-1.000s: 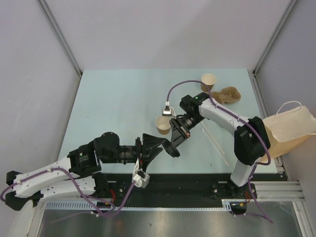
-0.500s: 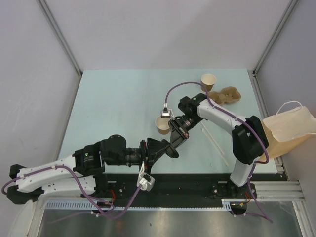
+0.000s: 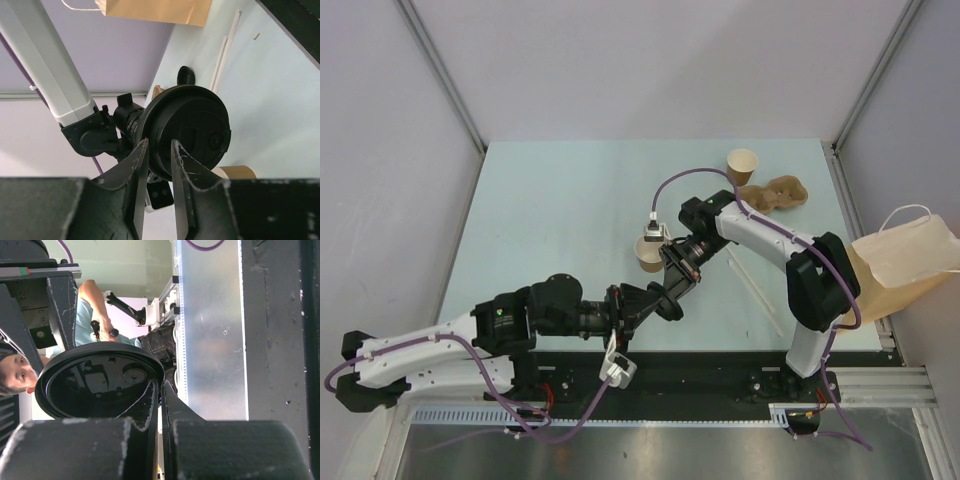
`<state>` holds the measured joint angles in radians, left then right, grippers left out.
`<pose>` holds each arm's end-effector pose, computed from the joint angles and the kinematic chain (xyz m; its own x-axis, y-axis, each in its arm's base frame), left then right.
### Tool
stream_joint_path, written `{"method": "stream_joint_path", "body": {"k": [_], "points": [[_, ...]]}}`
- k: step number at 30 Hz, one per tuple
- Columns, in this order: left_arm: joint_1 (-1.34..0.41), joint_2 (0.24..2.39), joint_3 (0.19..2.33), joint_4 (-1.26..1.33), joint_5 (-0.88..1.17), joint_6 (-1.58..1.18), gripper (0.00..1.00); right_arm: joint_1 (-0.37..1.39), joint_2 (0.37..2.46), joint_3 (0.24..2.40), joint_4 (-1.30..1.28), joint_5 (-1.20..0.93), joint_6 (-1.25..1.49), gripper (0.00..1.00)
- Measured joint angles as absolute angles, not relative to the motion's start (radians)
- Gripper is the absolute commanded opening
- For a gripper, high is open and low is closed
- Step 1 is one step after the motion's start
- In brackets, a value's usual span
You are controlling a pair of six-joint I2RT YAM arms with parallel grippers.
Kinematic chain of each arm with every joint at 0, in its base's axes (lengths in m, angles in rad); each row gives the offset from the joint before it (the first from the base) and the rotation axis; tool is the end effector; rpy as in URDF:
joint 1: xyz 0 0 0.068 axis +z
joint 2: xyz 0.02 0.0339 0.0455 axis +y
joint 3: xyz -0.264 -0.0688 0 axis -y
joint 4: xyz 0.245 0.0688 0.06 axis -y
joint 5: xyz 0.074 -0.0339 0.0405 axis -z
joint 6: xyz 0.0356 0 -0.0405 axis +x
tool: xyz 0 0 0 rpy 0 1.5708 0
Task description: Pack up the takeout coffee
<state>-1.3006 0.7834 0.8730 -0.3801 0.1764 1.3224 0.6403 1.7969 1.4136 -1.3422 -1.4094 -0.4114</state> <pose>0.0410 -0.1714 0.3503 0.9443 0.1655 -0.2843 0.3184 -0.2428 0.9163 0.2329 0.2173 0.2560 -0.7366 -0.6289 -0.2488 -0.2931 -0.0347 0.9555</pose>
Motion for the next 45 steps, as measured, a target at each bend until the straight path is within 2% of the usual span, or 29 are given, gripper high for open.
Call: {"method": "stream_joint_path", "body": {"k": [5, 8, 14, 15, 16, 19, 22, 23, 28, 33, 39, 45], "points": [[-1.301, 0.796, 0.874, -0.421, 0.174, 1.341, 0.25, 0.64, 1.81, 1.413, -1.341, -1.384, -0.41, 0.0], [-1.301, 0.807, 0.883, -0.437, 0.167, 1.345, 0.21, 0.64, 1.813, 1.413, -1.341, -1.364, -0.402, 0.0], [-1.304, 0.821, 0.9, -0.465, 0.159, 1.345, 0.0, 0.641, 1.814, 1.413, -1.341, -1.341, -0.387, 0.0], [-1.305, 0.823, 0.901, -0.467, 0.159, 1.343, 0.0, 0.643, 1.814, 1.413, -1.339, -1.338, -0.385, 0.05], [-1.307, 0.826, 0.904, -0.47, 0.159, 1.343, 0.0, 0.645, 1.814, 1.413, -1.338, -1.335, -0.383, 0.32], [-1.309, 0.83, 0.907, -0.475, 0.159, 1.335, 0.0, 0.649, 1.814, 1.412, -1.339, -1.332, -0.366, 0.68], [-1.309, 0.833, 0.907, -0.485, 0.155, 1.314, 0.0, 0.649, 1.814, 1.41, -1.34, -1.334, -0.358, 0.9], [-1.309, 0.835, 0.907, -0.487, 0.152, 1.305, 0.0, 0.646, 1.814, 1.41, -1.339, -1.333, -0.359, 0.93], [-1.309, 0.842, 0.913, -0.507, 0.137, 1.224, 0.0, 0.593, 1.822, 1.439, -1.348, -1.319, -0.37, 0.98], [-1.258, 0.88, 0.96, -0.55, 0.15, 1.049, 0.0, 0.438, 1.843, 1.61, -1.347, -1.262, -0.367, 1.0], [-1.023, 1.075, 1.158, -0.63, 0.197, 0.753, 0.0, 0.235, 1.824, 1.83, -1.26, -1.075, -0.249, 1.0], [-0.752, 1.3, 1.315, -0.669, 0.267, 0.432, 0.0, 0.182, 1.671, 1.783, -1.049, -0.738, -0.182, 1.0]]}}
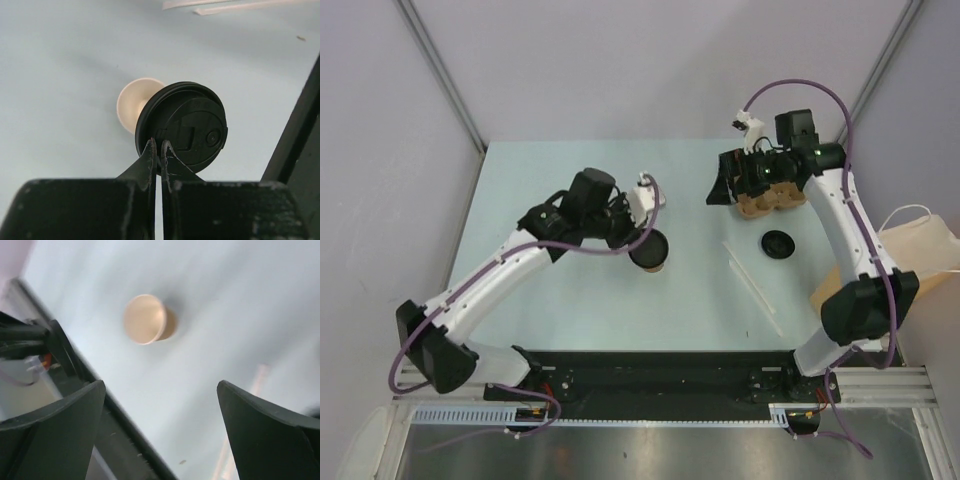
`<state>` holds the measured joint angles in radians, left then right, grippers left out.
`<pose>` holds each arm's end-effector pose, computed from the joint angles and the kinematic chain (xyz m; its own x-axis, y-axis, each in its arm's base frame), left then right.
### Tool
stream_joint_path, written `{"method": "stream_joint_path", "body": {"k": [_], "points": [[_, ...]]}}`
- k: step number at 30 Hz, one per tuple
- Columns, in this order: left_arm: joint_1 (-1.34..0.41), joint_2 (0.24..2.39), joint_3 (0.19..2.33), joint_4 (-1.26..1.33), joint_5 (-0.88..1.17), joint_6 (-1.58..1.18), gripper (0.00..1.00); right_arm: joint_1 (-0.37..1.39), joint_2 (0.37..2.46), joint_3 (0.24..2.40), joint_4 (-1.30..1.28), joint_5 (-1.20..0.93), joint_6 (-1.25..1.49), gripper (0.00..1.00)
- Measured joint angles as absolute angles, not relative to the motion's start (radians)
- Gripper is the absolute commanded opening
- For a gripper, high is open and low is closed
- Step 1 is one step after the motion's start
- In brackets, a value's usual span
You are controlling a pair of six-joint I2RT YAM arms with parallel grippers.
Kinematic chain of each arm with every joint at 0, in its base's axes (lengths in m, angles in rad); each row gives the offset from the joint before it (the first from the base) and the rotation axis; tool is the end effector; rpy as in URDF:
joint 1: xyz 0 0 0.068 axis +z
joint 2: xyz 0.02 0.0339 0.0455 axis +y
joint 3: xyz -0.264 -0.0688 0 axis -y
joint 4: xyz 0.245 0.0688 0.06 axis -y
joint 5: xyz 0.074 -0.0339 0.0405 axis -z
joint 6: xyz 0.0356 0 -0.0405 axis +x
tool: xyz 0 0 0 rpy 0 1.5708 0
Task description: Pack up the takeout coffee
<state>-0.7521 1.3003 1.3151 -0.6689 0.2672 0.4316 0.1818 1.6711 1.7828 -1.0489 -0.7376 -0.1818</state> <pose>0.1977 -0.1978 0.3656 -0.0639 0.6123 -0.7880 0.9234 0.3358 0.1861 0.3327 0.0855 0.3822 -0.6846 -0.2619 -0.6803 -0.6601 0.6187 0.4260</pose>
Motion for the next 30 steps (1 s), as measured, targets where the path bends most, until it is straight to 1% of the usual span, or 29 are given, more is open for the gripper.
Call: {"method": "stream_joint_path", "body": {"k": [4, 6, 9, 16, 21, 30], "points": [[-0.618, 1.394, 1.353, -0.675, 0.307, 0.253, 0.0, 0.186, 1.516, 1.643, -0.864, -0.55, -0.114, 1.0], [-0.575, 1.429, 1.363, -0.675, 0.322, 0.185, 0.0, 0.185, 1.465, 1.588, -0.789, -0.523, -0.101, 1.0], [-0.55, 1.477, 1.377, -0.669, 0.32, 0.101, 0.0, 0.181, 1.449, 1.555, -0.735, -0.54, -0.102, 1.0], [-0.548, 1.54, 1.377, -0.636, 0.297, -0.047, 0.0, 0.181, 1.498, 1.469, -0.703, -0.625, -0.037, 1.0], [-0.548, 1.569, 1.376, -0.6, 0.291, -0.089, 0.0, 0.181, 1.515, 1.408, -0.689, -0.657, 0.026, 1.0], [-0.547, 1.667, 1.376, -0.589, 0.284, -0.117, 0.0, 0.181, 1.515, 1.394, -0.651, -0.677, 0.079, 1.0]]}}
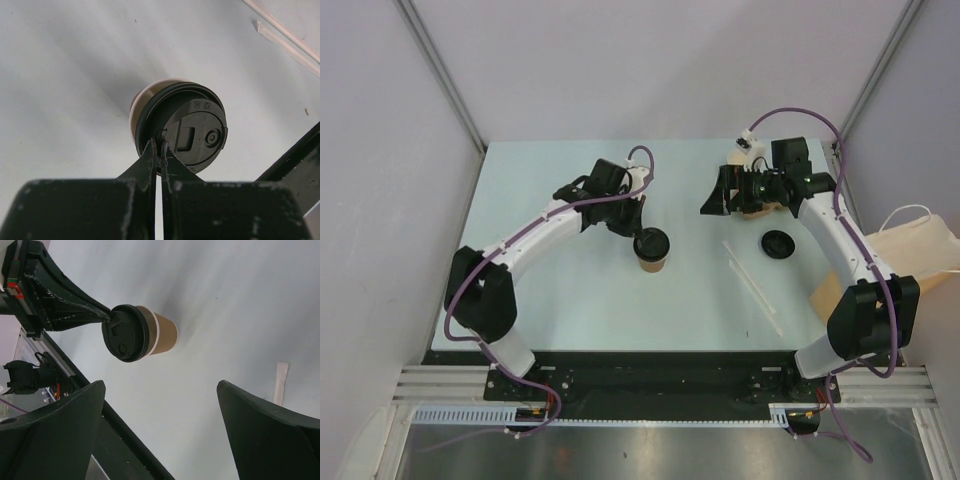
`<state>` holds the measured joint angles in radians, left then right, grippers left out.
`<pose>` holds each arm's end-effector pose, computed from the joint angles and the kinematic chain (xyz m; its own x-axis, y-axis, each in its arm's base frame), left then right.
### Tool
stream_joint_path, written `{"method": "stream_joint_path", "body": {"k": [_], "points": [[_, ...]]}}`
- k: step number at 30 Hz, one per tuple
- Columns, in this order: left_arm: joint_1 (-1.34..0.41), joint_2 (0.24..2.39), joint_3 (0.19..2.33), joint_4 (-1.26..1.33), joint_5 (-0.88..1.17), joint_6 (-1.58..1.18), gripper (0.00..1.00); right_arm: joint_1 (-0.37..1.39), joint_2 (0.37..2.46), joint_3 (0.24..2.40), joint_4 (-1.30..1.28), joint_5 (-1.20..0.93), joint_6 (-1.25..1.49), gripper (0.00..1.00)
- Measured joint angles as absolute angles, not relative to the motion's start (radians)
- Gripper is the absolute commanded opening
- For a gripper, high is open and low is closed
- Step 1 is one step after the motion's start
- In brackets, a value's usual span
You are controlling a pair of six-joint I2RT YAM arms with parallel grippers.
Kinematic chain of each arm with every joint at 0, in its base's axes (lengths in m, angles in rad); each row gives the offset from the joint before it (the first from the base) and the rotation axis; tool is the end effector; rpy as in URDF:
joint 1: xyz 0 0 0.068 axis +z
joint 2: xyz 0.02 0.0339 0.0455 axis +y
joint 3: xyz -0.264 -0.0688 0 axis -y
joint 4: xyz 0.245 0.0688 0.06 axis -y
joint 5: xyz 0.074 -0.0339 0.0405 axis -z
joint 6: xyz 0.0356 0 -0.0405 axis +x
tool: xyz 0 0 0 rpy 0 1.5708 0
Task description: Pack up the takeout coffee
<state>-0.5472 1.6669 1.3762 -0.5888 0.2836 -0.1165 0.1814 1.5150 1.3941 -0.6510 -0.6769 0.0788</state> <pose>0.3076 -0.1990 0.2802 -0.7292 0.3136 -0.6082 0.5710 0.7687 -0.2882 0.3192 0.0812 0.3361 -0.7297 -0.0715 -0.6800 -0.5263 0.6935 0.4920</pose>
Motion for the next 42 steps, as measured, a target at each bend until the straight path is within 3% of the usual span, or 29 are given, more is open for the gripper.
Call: {"method": "stream_joint_path", "body": {"k": [33, 42], "points": [[-0.519, 1.743, 1.403, -0.596, 0.304, -0.132, 0.0, 0.182, 1.515, 1.388, -0.645, -0.829, 0.07, 1.0], [-0.512, 1.755, 1.409, -0.602, 0.323, -0.131, 0.15, 0.182, 1.515, 1.388, -0.645, -0.851, 0.07, 1.0]]}}
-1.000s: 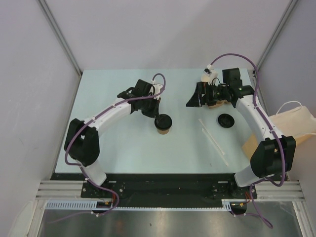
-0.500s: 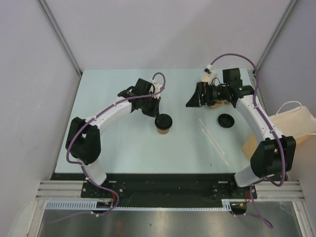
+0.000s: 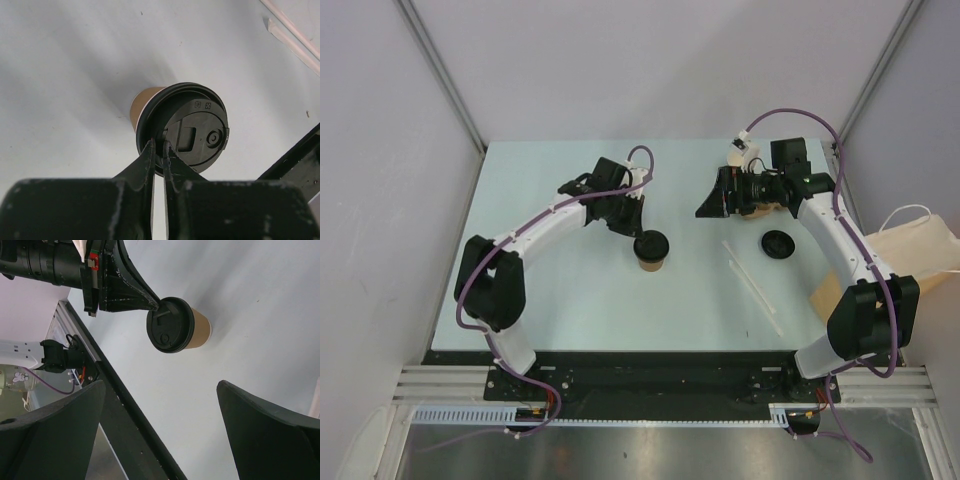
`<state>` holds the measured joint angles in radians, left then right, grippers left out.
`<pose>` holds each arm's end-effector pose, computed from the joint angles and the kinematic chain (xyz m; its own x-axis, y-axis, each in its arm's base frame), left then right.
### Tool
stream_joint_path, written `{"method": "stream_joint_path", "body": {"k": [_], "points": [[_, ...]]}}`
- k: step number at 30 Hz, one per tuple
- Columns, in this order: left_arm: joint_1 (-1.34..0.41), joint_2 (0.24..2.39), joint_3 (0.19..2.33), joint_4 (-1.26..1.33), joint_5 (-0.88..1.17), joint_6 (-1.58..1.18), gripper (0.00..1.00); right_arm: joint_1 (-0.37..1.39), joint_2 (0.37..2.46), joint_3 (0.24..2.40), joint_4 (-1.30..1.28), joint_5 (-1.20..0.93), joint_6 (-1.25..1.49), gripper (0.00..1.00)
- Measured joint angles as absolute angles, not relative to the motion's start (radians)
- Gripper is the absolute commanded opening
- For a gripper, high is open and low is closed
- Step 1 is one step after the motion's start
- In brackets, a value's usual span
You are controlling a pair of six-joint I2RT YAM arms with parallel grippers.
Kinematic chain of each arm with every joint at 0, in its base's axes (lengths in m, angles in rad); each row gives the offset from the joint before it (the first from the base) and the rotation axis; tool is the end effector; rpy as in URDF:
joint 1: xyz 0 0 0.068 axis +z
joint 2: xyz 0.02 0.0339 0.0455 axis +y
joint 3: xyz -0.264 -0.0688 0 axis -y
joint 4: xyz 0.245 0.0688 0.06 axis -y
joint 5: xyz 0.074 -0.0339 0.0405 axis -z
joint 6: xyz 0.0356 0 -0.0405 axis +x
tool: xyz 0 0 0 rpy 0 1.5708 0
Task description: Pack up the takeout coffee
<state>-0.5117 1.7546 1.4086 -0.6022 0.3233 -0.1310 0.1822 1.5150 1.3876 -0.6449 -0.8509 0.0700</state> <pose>0.3275 -0.1969 0.2589 -0.7840 0.2982 -0.5444 0.5279 0.7817 -0.3320 0.3155 0.0853 0.3375 -0.7300 -0.0876 -0.6779 -0.5995 0.5583 0.5735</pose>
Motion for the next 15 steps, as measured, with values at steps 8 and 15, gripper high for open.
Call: {"method": "stream_joint_path", "body": {"k": [8, 15], "points": [[-0.511, 1.759, 1.419, -0.614, 0.33, -0.13, 0.32, 0.188, 1.515, 1.388, -0.645, -0.865, 0.07, 1.0], [-0.508, 1.758, 1.432, -0.62, 0.329, -0.13, 0.47, 0.191, 1.515, 1.388, -0.645, -0.873, 0.07, 1.0]]}}
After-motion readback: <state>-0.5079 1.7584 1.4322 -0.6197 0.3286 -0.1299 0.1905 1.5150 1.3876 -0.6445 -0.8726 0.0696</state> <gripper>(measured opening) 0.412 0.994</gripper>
